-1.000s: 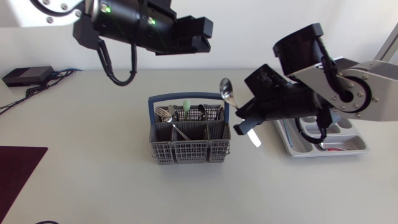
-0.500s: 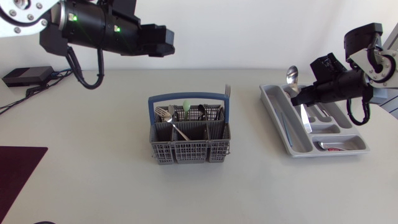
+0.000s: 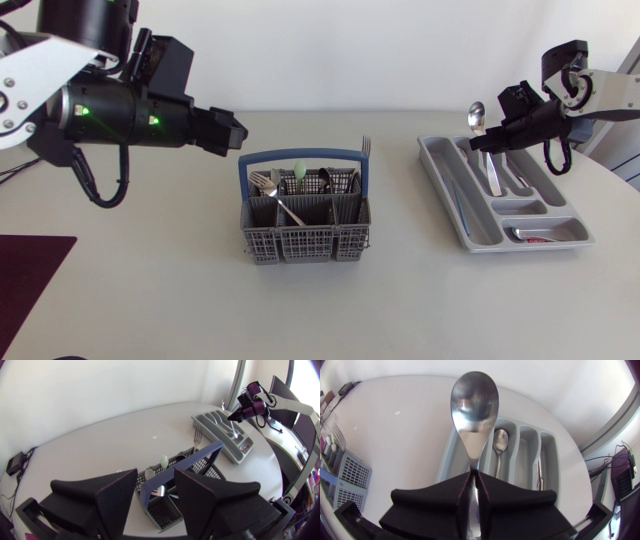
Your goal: Sort the cutlery from the basket into the organizer compartments.
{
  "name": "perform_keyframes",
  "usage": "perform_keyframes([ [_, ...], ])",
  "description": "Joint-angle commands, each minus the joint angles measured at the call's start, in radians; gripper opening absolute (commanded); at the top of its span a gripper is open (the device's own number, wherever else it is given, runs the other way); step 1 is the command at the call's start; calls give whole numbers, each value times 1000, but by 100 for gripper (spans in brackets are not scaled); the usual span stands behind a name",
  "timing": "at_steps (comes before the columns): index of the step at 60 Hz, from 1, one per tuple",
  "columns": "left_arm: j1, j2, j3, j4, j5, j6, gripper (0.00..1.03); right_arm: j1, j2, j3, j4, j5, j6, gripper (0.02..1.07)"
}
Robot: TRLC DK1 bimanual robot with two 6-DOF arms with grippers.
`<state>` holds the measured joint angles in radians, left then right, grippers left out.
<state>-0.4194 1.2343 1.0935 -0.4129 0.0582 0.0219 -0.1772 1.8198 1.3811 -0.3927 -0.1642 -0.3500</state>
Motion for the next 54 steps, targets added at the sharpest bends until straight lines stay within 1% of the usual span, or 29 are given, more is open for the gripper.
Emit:
perform_keyframes([
  [1, 19, -41, -61, 22, -4, 33, 52, -21, 67, 52, 0, -1, 16, 8],
  [19, 59, -108, -175, 63, 5, 75, 52, -38, 228, 203, -3, 20, 40, 8],
  [32, 57, -159, -242, 95, 6, 98, 52, -31, 309, 309, -34, 45, 63, 8],
  [41, 65, -170, -270, 98, 15, 112, 52, -30, 355, 323, -34, 65, 65, 8],
  [46, 74, -176, -284, 105, 34, 118, 52, -31, 369, 312, -34, 75, 68, 8],
  [54, 74, -188, -310, 109, 40, 125, 52, -31, 381, 291, -29, 91, 66, 8],
])
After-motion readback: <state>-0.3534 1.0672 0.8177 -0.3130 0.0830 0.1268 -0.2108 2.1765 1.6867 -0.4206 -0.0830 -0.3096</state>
